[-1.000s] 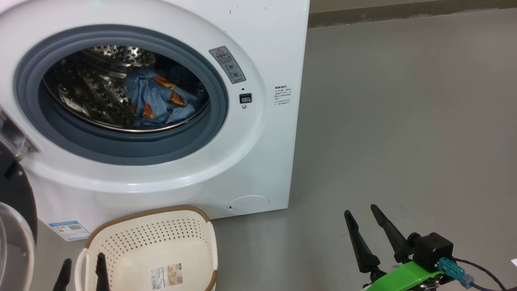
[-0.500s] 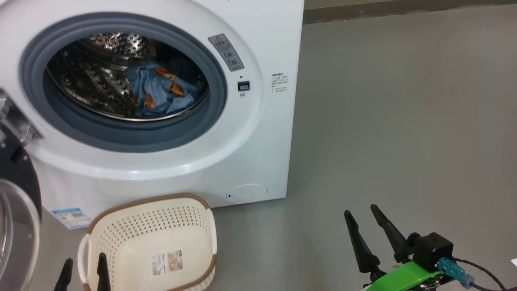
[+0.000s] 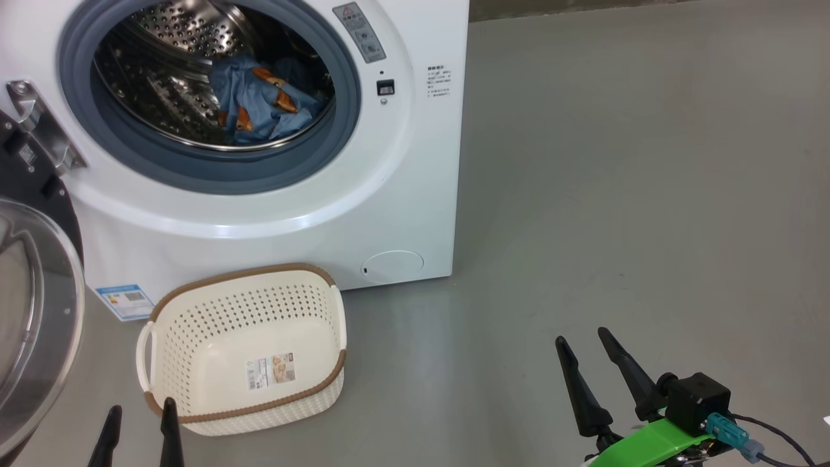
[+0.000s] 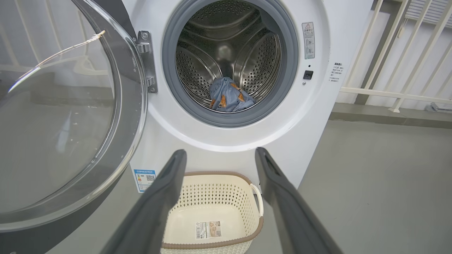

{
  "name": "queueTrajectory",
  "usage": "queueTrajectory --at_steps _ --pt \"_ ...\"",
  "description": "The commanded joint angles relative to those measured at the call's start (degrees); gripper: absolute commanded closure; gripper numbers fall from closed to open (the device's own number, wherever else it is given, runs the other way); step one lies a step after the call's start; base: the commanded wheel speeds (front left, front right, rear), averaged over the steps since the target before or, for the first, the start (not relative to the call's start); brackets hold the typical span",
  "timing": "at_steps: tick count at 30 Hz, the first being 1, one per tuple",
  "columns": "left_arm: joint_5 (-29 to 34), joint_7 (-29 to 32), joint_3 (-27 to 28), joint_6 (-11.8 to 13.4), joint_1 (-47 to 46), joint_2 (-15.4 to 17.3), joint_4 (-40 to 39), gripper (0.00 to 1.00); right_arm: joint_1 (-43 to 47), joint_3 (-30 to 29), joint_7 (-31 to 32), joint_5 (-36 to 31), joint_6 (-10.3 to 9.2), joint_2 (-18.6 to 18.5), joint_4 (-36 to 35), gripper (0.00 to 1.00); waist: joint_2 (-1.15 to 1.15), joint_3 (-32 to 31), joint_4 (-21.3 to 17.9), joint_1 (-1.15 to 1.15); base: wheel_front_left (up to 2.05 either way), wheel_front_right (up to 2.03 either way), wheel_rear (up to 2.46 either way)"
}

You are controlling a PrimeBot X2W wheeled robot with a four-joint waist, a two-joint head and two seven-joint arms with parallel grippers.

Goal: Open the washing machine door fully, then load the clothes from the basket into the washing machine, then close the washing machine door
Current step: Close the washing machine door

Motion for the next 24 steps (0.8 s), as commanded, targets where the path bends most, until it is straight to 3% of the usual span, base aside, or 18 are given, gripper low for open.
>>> queueTrajectory --at_steps 1,24 --pt "-0.02 -0.47 1.48 -0.18 -1.32 0.87 -1.85 0.0 -0.74 1.21 -0.28 -0.76 0.09 0.06 -1.55 0.0 0.0 0.07 -0.02 0.0 -0.49 0.49 0.0" --pt "-0.51 -0.47 0.89 -0.18 -1.45 1.42 -1.76 0.0 -0.63 1.01 -0.28 -1.11 0.09 0.06 -2.01 0.0 0.0 0.3 0.31 0.0 -0.04 0.04 0.0"
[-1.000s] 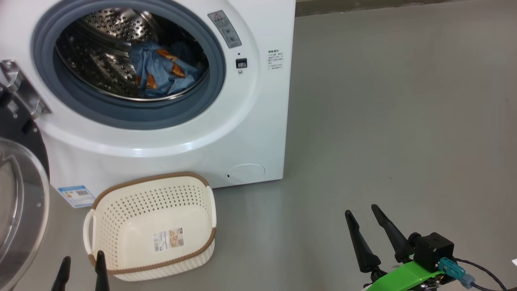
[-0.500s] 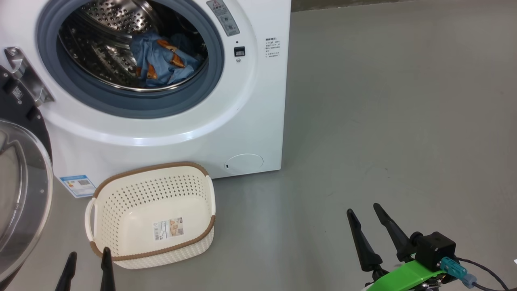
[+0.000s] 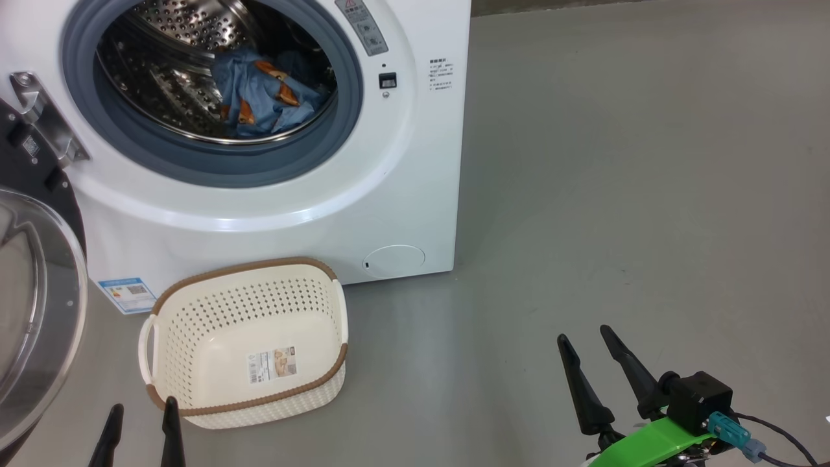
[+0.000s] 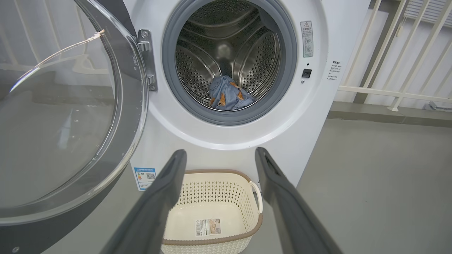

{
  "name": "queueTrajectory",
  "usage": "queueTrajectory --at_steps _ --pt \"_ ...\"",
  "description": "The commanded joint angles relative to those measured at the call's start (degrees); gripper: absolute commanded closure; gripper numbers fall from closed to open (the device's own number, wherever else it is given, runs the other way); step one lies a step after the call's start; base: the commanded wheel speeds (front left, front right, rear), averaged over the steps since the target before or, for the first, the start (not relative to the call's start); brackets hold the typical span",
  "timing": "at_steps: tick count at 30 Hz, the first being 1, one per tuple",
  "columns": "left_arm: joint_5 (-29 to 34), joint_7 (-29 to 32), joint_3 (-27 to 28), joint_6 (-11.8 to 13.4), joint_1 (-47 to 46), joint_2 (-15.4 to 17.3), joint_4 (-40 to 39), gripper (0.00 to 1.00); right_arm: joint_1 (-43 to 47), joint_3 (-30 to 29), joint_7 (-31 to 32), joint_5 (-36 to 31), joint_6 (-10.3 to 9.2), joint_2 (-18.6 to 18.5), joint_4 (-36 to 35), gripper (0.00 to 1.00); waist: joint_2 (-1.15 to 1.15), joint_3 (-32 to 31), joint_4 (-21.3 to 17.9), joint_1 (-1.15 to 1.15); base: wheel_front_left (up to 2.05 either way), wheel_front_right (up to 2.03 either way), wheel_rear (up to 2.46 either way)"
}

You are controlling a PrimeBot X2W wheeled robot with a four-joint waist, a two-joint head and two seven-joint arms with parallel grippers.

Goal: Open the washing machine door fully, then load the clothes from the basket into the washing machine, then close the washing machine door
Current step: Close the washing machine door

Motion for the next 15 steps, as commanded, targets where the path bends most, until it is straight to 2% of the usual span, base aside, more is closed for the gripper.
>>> queueTrajectory --at_steps 1,15 --pt "-0.03 -0.47 1.7 -0.18 -1.45 0.9 -1.47 0.0 -0.62 1.42 -0.28 -0.47 0.09 0.06 -1.59 0.0 0.0 -0.02 0.04 0.0 0.0 0.0 0.0" --pt "1.17 -0.47 2.98 -0.18 -1.39 0.73 -1.39 0.0 -0.4 1.07 -0.28 -1.11 0.09 0.06 -1.58 0.0 0.0 -0.89 1.48 0.0 0.0 0.0 0.0"
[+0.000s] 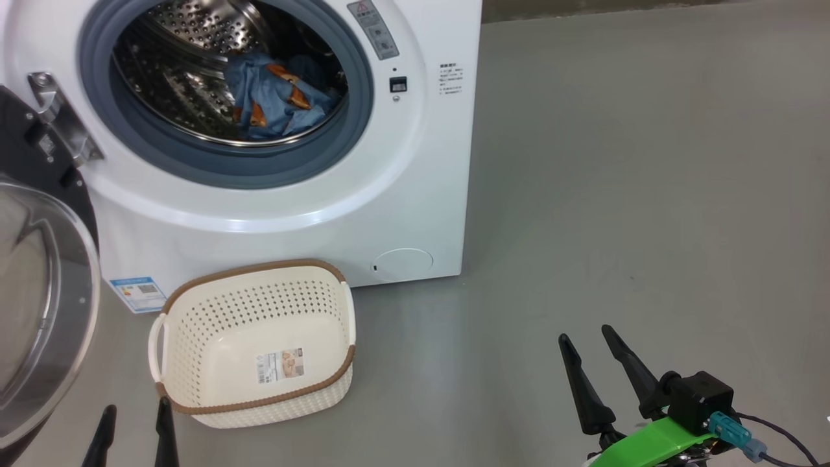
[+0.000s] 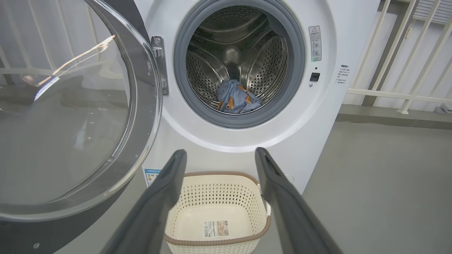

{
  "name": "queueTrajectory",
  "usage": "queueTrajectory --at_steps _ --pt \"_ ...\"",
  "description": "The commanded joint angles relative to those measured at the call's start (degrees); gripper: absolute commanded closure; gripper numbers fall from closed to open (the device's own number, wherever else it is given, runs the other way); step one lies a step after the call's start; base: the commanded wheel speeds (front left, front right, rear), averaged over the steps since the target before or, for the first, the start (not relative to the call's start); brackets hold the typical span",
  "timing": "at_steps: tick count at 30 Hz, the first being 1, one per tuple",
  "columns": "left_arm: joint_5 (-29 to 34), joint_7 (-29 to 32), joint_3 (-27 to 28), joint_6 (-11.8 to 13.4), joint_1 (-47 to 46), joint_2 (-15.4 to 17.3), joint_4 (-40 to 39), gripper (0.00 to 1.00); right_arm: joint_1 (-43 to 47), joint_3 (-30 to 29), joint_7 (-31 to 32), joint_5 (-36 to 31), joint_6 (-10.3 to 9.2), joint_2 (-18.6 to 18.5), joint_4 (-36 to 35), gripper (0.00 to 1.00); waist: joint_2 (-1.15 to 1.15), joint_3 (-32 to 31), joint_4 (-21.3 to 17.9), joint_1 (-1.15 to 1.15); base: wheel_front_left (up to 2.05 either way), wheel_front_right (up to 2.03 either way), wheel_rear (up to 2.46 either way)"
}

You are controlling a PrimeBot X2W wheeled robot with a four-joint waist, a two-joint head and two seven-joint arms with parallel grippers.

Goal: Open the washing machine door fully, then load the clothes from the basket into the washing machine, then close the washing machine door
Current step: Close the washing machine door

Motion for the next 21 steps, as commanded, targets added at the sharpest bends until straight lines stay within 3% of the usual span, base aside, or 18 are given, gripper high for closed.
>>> queueTrajectory --at_steps 1,21 --pt "0.78 -0.47 2.41 -0.18 -1.35 0.73 -1.26 0.0 -0.36 1.21 -0.28 -1.14 0.09 0.06 -1.63 0.0 0.0 -0.45 0.83 0.0 0.0 0.0 0.0" --pt "3.34 -0.47 6.6 -0.12 -0.85 0.24 1.09 0.0 0.24 -0.18 -0.28 -5.35 0.09 0.06 -1.96 0.0 0.0 -2.11 10.41 0.0 0.0 0.0 0.0"
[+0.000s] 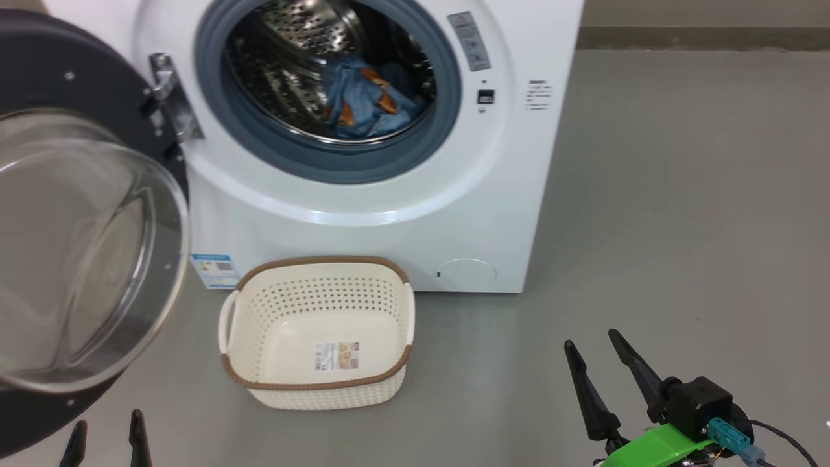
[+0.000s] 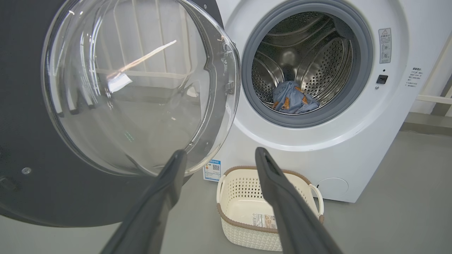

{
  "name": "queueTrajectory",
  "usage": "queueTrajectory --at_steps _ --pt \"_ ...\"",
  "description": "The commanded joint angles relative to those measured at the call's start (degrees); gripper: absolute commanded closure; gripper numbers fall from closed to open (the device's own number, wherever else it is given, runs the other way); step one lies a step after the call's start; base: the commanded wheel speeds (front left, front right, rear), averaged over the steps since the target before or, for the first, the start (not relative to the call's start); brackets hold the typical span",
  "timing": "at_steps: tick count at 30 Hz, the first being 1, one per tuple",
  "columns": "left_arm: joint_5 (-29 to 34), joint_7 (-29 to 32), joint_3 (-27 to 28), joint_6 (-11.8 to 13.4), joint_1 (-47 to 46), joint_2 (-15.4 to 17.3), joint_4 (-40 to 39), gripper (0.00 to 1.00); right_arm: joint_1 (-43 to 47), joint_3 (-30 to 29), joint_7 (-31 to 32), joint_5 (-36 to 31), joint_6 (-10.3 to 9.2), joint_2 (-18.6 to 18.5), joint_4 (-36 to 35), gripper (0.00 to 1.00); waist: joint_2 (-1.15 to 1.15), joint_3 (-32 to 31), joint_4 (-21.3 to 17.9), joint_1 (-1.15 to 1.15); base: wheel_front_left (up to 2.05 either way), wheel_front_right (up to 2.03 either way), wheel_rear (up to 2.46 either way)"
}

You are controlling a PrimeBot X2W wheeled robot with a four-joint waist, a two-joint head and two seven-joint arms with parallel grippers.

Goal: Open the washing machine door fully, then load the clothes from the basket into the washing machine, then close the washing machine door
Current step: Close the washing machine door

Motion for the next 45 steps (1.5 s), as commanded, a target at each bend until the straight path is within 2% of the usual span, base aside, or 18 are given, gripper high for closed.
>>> queueTrajectory --at_steps 1,19,29,36,45 --pt "0.47 -0.47 2.12 -0.12 -0.84 0.56 -0.87 0.0 -0.45 1.27 -0.28 -0.4 0.09 0.05 -1.52 0.0 0.0 -0.26 2.13 0.0 0.0 0.0 0.0" --pt "-0.66 -0.47 2.97 1.88 -0.49 0.51 0.64 0.0 -0.08 0.86 -0.28 -0.61 0.09 0.05 -1.43 0.0 0.0 -0.89 12.35 0.0 0.0 0.0 0.0" --pt "-1.48 -0.47 1.66 3.03 -0.3 0.5 0.34 0.0 -0.19 0.47 -0.28 -0.58 0.09 0.05 -1.26 0.0 0.0 -0.48 18.02 0.0 0.0 0.0 0.0" --pt "-1.87 -0.47 1.33 3.42 -0.23 0.5 0.23 0.0 -0.44 0.47 -0.28 -0.64 0.09 0.05 -1.05 0.0 0.0 -0.28 20.94 0.0 0.0 0.0 0.0" --pt "-4.44 -0.47 2.18 5.05 0.16 0.5 -1.19 0.0 -3.55 2.59 -0.28 -1.37 0.09 0.05 0.58 0.0 0.0 1.55 22.07 0.0 0.0 0.0 0.0"
